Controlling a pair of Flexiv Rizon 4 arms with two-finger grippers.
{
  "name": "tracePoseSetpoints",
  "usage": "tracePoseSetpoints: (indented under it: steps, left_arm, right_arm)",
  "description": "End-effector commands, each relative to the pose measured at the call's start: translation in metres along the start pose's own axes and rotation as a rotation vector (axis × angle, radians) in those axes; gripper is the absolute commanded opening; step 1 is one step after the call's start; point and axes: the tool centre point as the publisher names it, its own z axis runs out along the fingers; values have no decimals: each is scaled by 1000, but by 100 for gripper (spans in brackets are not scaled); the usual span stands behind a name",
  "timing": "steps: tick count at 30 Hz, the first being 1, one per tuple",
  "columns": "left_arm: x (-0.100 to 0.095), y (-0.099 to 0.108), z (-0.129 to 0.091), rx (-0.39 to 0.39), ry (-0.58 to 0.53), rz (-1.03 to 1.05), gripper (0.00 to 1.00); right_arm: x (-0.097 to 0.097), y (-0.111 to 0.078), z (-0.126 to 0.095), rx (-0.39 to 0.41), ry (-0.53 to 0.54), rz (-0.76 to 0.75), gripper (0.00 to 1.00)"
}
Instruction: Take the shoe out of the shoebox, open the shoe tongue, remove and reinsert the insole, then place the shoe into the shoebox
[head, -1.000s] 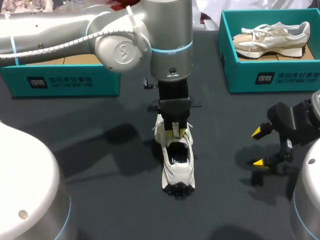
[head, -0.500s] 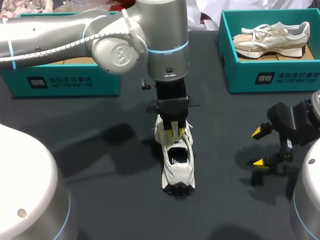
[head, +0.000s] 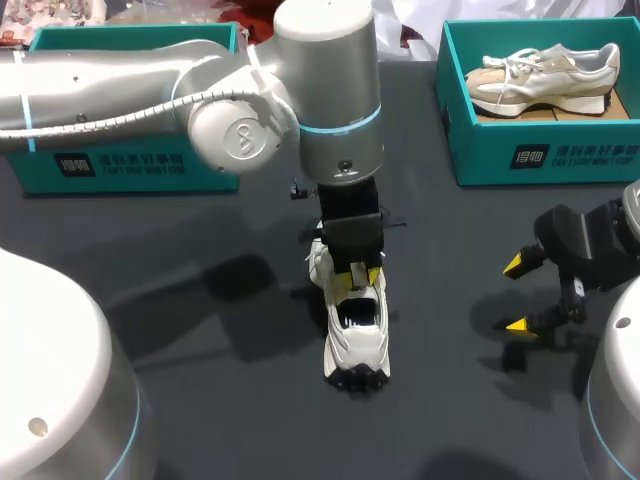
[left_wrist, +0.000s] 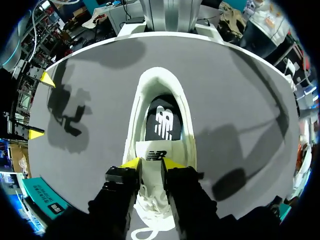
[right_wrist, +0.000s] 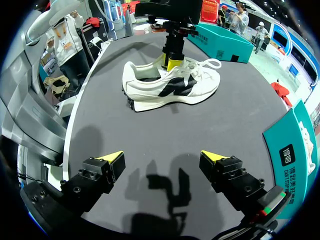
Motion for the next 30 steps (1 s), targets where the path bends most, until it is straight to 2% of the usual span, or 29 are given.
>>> tracePoseSetpoints:
  steps: [1, 6, 7, 8, 9, 10, 22, 25, 27, 28, 29, 30]
  left_arm:
    - [23, -13, -43, -47, -41, -13, 27]
    - [24, -18, -66, -47, -38, -92, 44]
    - [23, -20, -69, -28, -26, -133, 55]
    - [22, -21, -71, -18, -11, -169, 80]
    - [21, -22, -74, -43, 0, -207, 100]
    - [20, -22, -76, -122, 7, -239, 100]
    - [20, -22, -76, -122, 7, -239, 100]
    - [26, -31, -73, -44, -23, -383, 100]
    - [26, -39, -76, -16, -28, -595, 100]
    - [25, -42, -79, -63, -44, -799, 100]
    - [25, -46, -82, -172, -81, -976, 100]
    - [25, -46, -82, -172, -81, -976, 100]
  right_arm:
    - [2, 0, -1, 1, -4, 0, 100]
    - [2, 0, -1, 1, -4, 0, 100]
    - [2, 0, -1, 1, -4, 0, 100]
    - [2, 0, -1, 1, -4, 0, 100]
    - [2, 0, -1, 1, -4, 0, 100]
    - [2, 0, -1, 1, -4, 0, 100]
    - [2, 0, -1, 1, -4, 0, 100]
    - [2, 0, -1, 1, -4, 0, 100]
    - [2, 0, -1, 1, -4, 0, 100]
    - [2, 0, -1, 1, -4, 0, 100]
    - [2, 0, -1, 1, -4, 0, 100]
    - [2, 0, -1, 1, -4, 0, 100]
